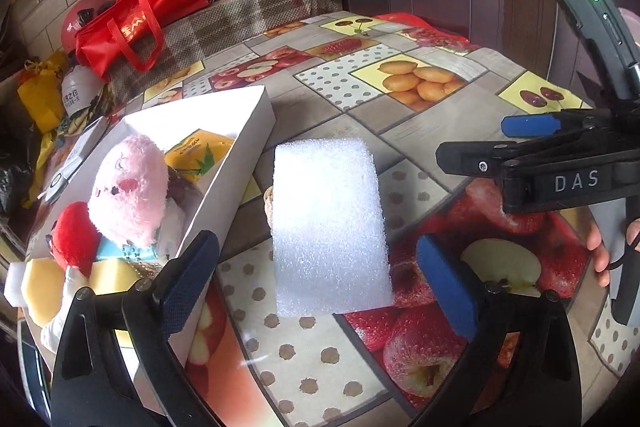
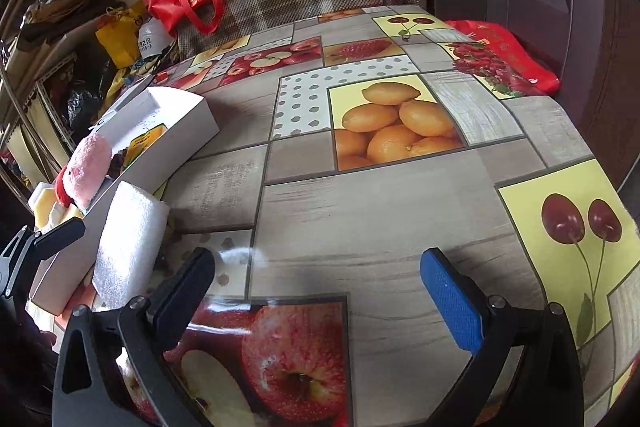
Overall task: Organize soft objects
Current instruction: 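Grasp the white foam block with the left gripper while the right grasps the beige rope knot, then carry the foam block and rope knot into the white box, opening both grippers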
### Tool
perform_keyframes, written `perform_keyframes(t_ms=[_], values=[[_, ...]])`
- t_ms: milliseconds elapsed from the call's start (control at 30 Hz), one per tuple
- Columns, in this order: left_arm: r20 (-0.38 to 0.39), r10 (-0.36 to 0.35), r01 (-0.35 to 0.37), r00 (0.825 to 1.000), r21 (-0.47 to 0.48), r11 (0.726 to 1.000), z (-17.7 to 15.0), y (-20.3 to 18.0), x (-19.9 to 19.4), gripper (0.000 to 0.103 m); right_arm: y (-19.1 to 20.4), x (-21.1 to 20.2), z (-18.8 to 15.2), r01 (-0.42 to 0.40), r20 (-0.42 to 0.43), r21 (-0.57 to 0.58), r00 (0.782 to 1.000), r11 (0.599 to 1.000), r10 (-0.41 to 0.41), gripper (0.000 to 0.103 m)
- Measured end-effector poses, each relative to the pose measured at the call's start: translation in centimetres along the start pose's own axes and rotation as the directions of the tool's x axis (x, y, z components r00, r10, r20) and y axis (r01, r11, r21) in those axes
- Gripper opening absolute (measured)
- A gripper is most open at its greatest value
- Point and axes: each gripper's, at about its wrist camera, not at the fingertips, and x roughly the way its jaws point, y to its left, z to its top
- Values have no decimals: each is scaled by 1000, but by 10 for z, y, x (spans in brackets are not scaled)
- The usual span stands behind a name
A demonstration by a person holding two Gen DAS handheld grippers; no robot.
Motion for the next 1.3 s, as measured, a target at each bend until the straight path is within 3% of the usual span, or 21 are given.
perform_keyframes(t_ms=[33,67,100,200,300,367,500,633,700,733,800,833,867,933,1133,1300], values=[[-30,3,-2,1000,14,1000,0,-3,6,81,0,0,0,1,0,-1,1000,1000,-1,103],[-27,-7,7,1000,13,1000,0,-2,6,55,0,0,0,0,0,0,1000,1000,0,103],[-19,3,-3,1000,2,1000,-1,1,4,52,0,0,0,-1,0,1,1000,1000,1,103],[102,-5,13,995,-73,997,-6,16,-19,52,0,-2,-1,-12,4,3,1000,1000,12,103],[240,-22,59,971,-149,987,-20,33,-50,52,9,-3,-2,-51,7,-45,999,998,51,103],[279,-18,70,960,-177,982,-30,43,-64,52,23,-1,-2,-78,0,-114,997,990,78,103],[298,9,56,955,-208,977,-42,61,-77,52,60,8,-1,-120,-22,-260,993,958,118,103],[279,11,67,960,-267,961,-45,78,-74,52,103,31,4,-155,-69,-357,988,921,140,102],[274,9,74,962,-290,954,-45,83,-72,52,122,46,6,-148,-104,-392,988,908,117,87],[275,11,73,962,-294,953,-46,83,-72,52,131,55,6,-126,-127,-410,989,903,80,86],[279,19,65,960,-289,955,-45,81,-74,52,140,56,7,-117,-110,-426,991,897,77,64],[280,22,61,960,-284,957,-45,80,-74,52,142,54,6,-119,-103,-432,991,894,83,59],[283,24,59,959,-280,958,-45,79,-75,52,142,52,4,-117,-95,-440,992,891,84,45],[291,31,54,956,-278,959,-46,78,-76,52,138,45,0,-130,-90,-424,991,896,101,41],[304,41,47,952,-276,960,-48,78,-79,52,105,-2,-11,-119,64,-323,987,939,148,38],[314,51,37,948,-269,962,-48,77,-81,52,82,-44,-28,-110,208,-260,964,959,167,38]])
